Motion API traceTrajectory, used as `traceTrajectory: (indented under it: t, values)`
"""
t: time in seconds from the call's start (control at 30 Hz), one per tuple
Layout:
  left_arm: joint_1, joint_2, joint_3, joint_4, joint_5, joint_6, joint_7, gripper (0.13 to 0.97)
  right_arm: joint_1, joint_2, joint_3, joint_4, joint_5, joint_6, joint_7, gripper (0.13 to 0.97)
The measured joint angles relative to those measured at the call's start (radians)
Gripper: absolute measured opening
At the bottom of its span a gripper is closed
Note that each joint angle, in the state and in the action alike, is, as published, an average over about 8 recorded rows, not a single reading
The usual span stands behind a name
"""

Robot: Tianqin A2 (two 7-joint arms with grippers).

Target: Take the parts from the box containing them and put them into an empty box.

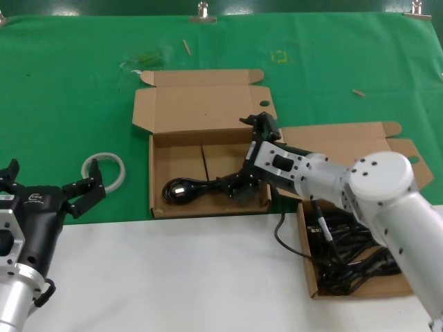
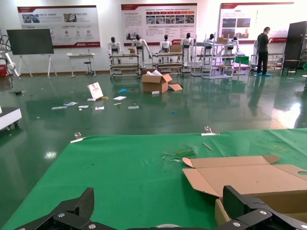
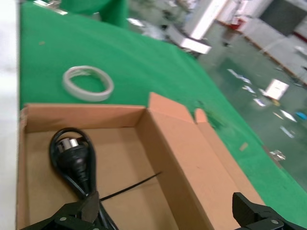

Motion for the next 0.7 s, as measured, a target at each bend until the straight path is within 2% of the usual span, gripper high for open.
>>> traceTrajectory:
  t: [0.37, 0.7]
  values:
    - [0.000, 0.000, 0.000, 0.000, 0.000, 0.000, 0.000, 0.965, -0.191, 0.040, 0.082, 0.223, 0.076, 0.120, 0.110, 0.966]
    - [0.000, 0.000, 0.000, 0.000, 0.000, 0.000, 0.000, 0.966, -0.364, 0.077, 0.158, 0.428, 0.146, 0.230, 0.211, 0.966]
